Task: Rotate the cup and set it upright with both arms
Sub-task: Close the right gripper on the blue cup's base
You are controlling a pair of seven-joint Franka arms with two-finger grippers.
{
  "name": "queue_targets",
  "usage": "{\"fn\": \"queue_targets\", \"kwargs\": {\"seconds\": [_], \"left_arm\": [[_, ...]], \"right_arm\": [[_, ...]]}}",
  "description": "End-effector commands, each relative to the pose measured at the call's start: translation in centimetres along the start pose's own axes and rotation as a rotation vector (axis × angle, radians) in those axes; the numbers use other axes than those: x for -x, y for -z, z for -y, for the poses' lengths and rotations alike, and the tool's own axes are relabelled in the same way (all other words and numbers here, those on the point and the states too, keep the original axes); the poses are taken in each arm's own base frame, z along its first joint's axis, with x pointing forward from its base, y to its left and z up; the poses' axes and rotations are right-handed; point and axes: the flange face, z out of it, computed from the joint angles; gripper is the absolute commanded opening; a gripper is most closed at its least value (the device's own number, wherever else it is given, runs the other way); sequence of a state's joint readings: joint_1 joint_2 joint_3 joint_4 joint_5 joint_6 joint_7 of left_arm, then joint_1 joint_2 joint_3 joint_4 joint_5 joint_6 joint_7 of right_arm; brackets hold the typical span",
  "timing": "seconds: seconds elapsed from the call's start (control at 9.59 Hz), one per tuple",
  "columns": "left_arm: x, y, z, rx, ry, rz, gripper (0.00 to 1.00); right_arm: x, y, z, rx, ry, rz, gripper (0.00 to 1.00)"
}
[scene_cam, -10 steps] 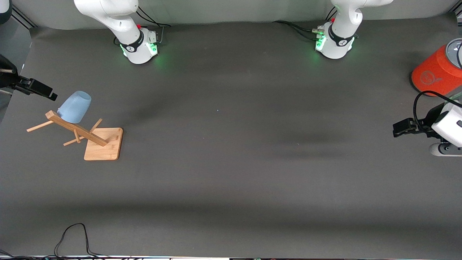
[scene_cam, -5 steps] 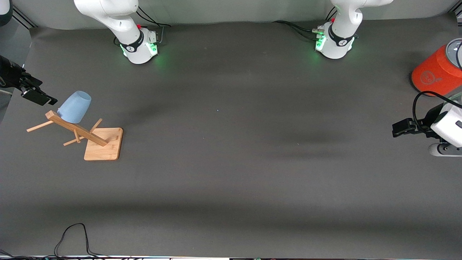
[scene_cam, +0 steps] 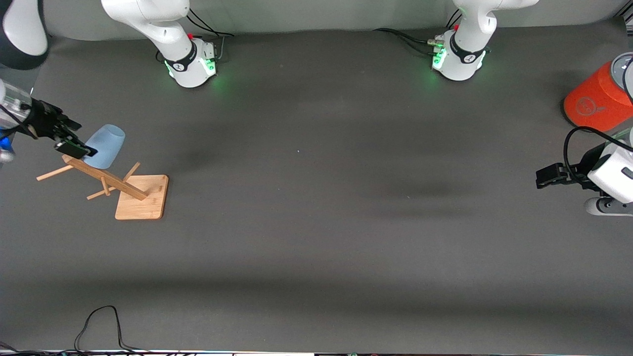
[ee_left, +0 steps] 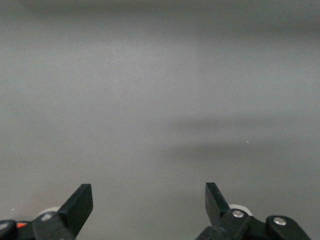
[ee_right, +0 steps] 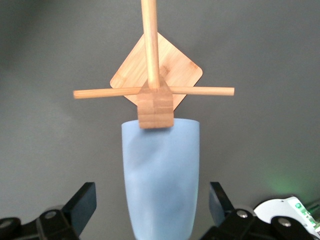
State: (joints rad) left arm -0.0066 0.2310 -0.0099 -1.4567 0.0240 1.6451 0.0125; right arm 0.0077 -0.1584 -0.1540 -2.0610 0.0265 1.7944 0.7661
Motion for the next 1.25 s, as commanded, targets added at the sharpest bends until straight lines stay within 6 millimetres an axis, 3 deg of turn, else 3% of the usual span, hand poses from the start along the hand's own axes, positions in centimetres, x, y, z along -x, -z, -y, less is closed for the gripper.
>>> {"fn": "queue_targets", "kwargs": {"seconds": [0.0,0.52,0.63,0.73,0.83,1.15], "left_arm": [[-0.2,0.3,-0.2,0.003,-0.014,-0.009,1.0],[-0.2,0.3,-0.2,0.004,-0.014,-0.009,1.0],[-0.2,0.3,-0.2,0.003,-0.014,-0.009,1.0],[-0.2,0.3,-0.3,0.003,-0.015,-0.009,1.0],[-0.2,0.3,-0.2,0.003,-0.014,-0.009,1.0],[-0.2,0.3,-0.3,0.004,-0.015,-0.009,1.0]], "right_arm": [[0.9,-2.0,-1.1,-0.033,-0.019,0.0,1.0],[0.3,-3.7,-0.7,-0.032,-0.024,-0.003,0.96],[0.3,-3.7,-0.8,-0.033,-0.022,-0.005,0.65],[0.3,-3.7,-0.7,-0.032,-0.022,-0.003,0.44],[0.3,-3.7,-0.7,-0.034,-0.022,-0.004,0.36],[0.4,-3.4,-0.7,-0.035,-0.02,-0.005,0.36]]}}
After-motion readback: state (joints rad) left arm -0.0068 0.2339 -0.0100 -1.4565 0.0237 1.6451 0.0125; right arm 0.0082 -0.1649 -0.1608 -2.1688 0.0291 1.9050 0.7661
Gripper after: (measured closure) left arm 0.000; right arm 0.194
